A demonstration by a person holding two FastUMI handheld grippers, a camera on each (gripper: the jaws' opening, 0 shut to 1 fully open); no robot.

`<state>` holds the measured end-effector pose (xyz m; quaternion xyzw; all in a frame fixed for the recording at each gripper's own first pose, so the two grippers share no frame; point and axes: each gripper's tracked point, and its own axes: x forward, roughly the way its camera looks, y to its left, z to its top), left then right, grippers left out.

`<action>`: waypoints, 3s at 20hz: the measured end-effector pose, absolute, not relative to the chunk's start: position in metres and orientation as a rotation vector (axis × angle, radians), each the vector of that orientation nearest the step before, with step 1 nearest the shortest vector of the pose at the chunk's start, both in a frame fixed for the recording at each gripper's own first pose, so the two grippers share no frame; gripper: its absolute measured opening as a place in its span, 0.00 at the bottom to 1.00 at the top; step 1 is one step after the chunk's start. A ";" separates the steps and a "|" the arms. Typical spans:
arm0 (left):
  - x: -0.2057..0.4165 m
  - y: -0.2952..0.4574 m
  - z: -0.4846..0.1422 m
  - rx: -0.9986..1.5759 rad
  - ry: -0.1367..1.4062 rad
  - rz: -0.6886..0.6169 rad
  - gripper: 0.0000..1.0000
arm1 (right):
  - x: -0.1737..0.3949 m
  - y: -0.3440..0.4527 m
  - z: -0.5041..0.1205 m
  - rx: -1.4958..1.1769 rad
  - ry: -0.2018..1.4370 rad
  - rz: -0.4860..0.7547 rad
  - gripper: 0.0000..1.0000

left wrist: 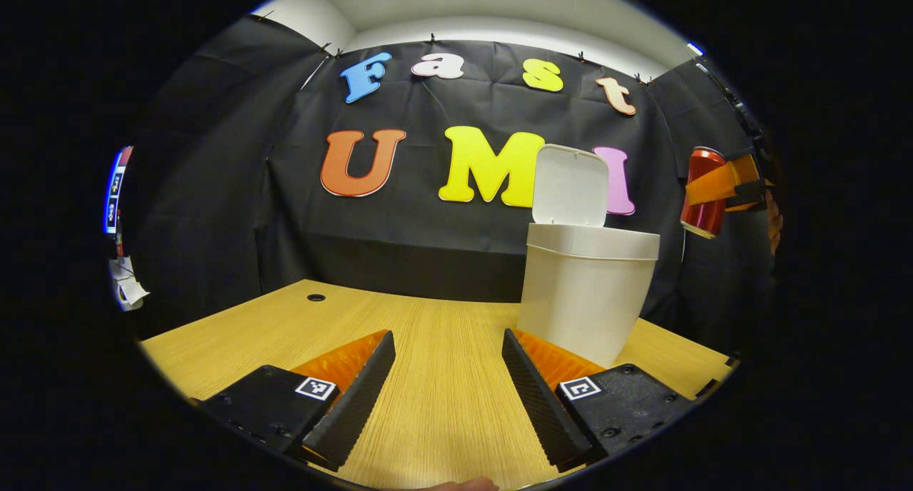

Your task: Press the lid of the desktop garbage bin to open it, pick up the crumpled paper on the desktop and throw it into the bin, then pick up the pop can on the desktop and drop it into the bin, and finally close the garbage bin lid.

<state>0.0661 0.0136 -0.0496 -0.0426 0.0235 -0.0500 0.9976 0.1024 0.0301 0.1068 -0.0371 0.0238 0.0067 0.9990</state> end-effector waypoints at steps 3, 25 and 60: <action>0.065 0.025 -0.048 -0.096 0.041 -0.104 0.98 | 0.128 0.047 0.119 -0.040 0.078 0.028 0.80; 0.051 0.038 -0.037 -0.135 0.077 -0.137 0.97 | 0.298 0.063 0.152 -0.110 0.139 -0.093 0.81; 0.053 0.067 -0.071 -0.058 0.241 -0.047 0.97 | 0.347 0.071 0.270 -0.015 -0.047 -0.074 0.95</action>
